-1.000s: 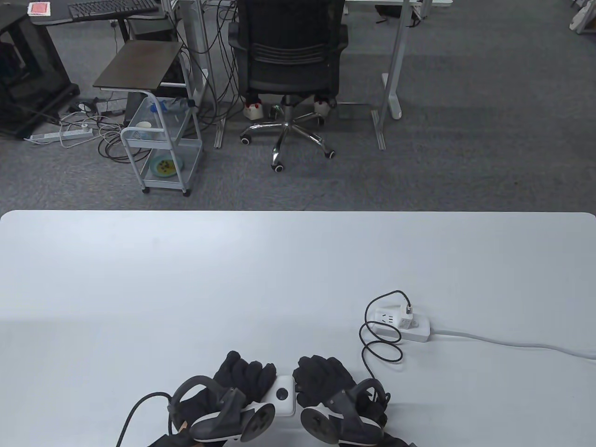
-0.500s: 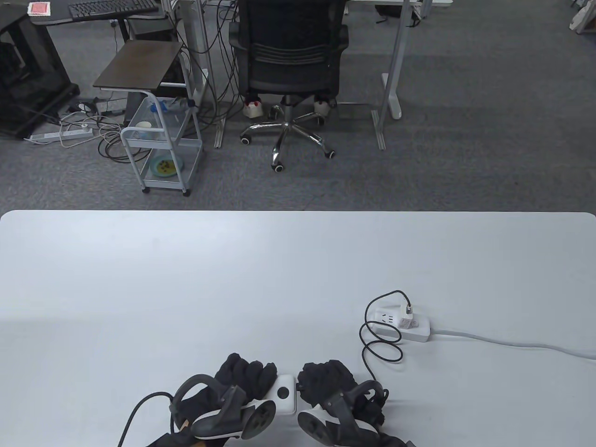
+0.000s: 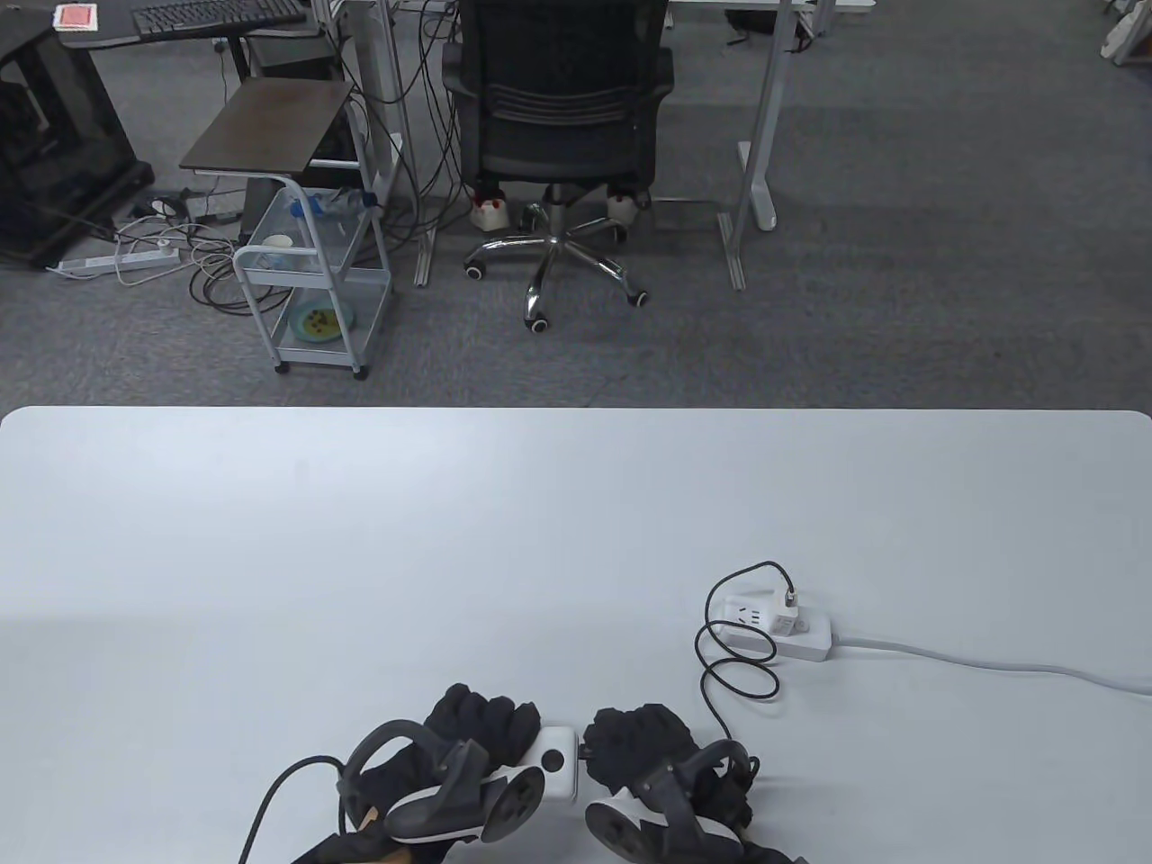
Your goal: Unplug the charger and disconnect the battery pack
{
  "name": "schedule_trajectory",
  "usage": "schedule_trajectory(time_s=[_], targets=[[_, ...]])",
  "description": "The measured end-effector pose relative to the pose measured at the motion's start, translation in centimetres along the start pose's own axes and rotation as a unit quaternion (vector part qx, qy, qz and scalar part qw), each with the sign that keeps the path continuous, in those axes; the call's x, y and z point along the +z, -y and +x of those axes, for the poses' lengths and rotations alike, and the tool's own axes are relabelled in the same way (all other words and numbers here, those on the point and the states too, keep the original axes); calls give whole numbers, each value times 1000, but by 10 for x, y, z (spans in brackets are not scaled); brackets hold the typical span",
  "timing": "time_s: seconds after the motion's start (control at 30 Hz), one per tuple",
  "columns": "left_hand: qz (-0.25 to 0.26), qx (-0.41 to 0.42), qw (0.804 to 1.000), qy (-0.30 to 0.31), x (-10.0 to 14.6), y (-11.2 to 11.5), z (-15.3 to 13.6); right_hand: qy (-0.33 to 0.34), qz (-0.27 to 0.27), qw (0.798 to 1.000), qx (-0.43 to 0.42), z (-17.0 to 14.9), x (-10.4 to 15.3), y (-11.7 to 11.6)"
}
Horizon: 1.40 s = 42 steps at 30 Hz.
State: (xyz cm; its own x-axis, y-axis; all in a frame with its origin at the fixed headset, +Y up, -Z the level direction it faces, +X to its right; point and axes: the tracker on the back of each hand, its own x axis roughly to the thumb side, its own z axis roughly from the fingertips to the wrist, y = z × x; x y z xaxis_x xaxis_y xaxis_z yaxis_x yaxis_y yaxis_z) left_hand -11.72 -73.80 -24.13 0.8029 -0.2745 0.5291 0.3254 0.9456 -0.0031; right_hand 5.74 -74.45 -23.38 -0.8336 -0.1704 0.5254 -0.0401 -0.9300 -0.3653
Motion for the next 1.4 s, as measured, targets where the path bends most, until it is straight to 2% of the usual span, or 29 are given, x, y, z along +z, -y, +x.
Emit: schedule_trajectory(time_s=[0.07, 0.27, 0.37, 0.57, 0.7, 0.9, 1.03, 1.23, 1.4], targets=[[1, -8, 1000, -10, 0, 0, 3, -12, 17, 1000, -15, -4, -4, -4], [-6, -1, 1000, -4, -5, 4, 0, 4, 5, 1000, 9, 0, 0, -1], [-8, 2, 1000, -10, -6, 3, 3, -17, 24, 999, -18, -7, -4, -6], [-8, 8, 1000, -3, -8, 5, 1, 3, 7, 1000, 5, -3, 1, 0], [-4, 10, 1000, -16, -7, 0, 2, -21, 11, 1000, -13, -10, -2, -3], [-19, 3, 1000, -1, -9, 6, 1, 16, 13, 1000, 16, 0, 2, -3], [-12, 19, 1000, -9, -9, 1, -2, -17, 9, 1000, -1, -7, -3, -4], [-18, 24, 1000, 5, -12, 7, -4, 12, 7, 999, 38, 2, 2, -4], [-8, 14, 1000, -5, -7, 0, -3, -4, -1, 1000, 25, -3, -2, -2]])
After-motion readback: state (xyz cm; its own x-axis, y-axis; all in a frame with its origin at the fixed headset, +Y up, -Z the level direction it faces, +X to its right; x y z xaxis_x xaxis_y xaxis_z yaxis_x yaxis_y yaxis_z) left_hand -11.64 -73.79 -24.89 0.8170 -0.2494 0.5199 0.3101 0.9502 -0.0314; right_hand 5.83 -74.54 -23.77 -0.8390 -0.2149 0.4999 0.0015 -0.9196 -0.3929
